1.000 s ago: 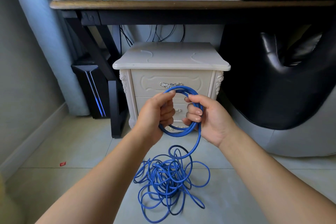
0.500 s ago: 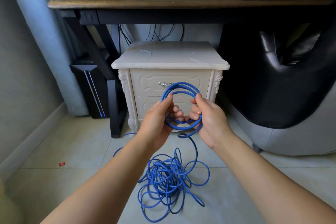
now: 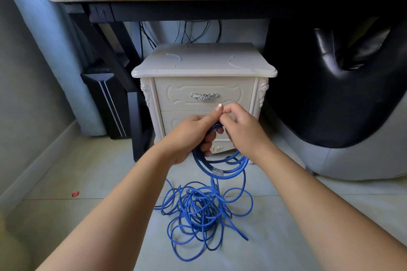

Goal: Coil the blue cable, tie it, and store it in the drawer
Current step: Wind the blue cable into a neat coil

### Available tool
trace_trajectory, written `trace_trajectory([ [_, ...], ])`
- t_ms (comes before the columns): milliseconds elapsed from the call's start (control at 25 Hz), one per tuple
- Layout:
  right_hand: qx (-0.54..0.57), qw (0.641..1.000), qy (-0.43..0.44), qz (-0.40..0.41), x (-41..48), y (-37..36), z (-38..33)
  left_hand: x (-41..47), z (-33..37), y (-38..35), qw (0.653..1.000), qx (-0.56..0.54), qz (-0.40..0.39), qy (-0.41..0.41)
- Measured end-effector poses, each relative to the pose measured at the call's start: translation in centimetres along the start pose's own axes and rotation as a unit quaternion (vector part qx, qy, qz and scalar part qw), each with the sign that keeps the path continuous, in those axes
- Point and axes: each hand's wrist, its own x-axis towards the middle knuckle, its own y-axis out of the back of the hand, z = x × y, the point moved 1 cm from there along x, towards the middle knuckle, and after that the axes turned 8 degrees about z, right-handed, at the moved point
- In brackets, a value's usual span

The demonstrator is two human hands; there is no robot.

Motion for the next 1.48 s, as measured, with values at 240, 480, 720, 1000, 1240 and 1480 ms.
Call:
trace_trajectory([
  [240, 0.212, 0.966, -0.127, 0.073, 0.8, -0.9, 0.3, 0.5, -0.7, -0.8, 0.993, -0.095, 0.066, 0.024],
  [480, 0.303, 0.928, -0.202, -0.083, 0.1, -1.3, 1.4, 0.9, -1.1, 0.0, 0.932, -0.295, 0.192, 0.085],
  [720, 0.324, 0.915, -0.234, 0.043, 0.3, -1.6, 1.4, 0.3, -1.1, -1.0, 0.921, -0.351, 0.144, 0.094],
  [1000, 0.082, 0.985, -0.148, -0.021, 1.2, -1.0, 1.3, -0.3, -0.4, 0.8, 0.995, -0.081, 0.002, 0.066],
  [1240, 0.139, 0.972, -0.169, -0.083, 0.7, -0.2, 0.5, 0.1, -0.2, -0.6, 0.997, -0.058, 0.054, 0.003],
  [1480, 0.125, 0.966, -0.164, -0.158, 0.1, 0.7, 1.8, 0.2, -0.2, 1.3, 0.985, -0.122, 0.119, 0.010],
])
